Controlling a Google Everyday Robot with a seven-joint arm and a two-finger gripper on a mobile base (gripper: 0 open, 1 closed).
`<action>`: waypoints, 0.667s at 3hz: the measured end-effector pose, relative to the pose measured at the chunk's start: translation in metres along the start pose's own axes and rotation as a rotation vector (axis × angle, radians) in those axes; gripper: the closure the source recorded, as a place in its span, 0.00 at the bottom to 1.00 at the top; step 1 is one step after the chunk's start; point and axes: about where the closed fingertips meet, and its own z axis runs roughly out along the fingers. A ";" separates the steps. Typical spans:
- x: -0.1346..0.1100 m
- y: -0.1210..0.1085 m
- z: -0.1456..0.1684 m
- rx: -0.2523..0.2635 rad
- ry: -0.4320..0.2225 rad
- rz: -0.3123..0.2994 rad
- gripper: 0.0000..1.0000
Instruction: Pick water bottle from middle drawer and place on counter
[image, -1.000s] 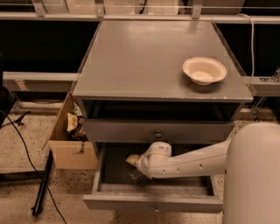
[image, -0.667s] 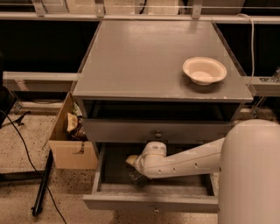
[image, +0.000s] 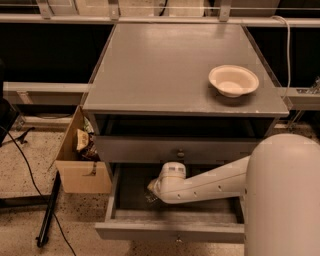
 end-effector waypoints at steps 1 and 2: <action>0.001 0.002 -0.001 0.016 -0.012 0.016 0.64; 0.002 0.004 -0.001 0.045 -0.031 0.024 0.85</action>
Offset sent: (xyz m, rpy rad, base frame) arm 0.0006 -0.0069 0.0040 0.1064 0.0039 0.0028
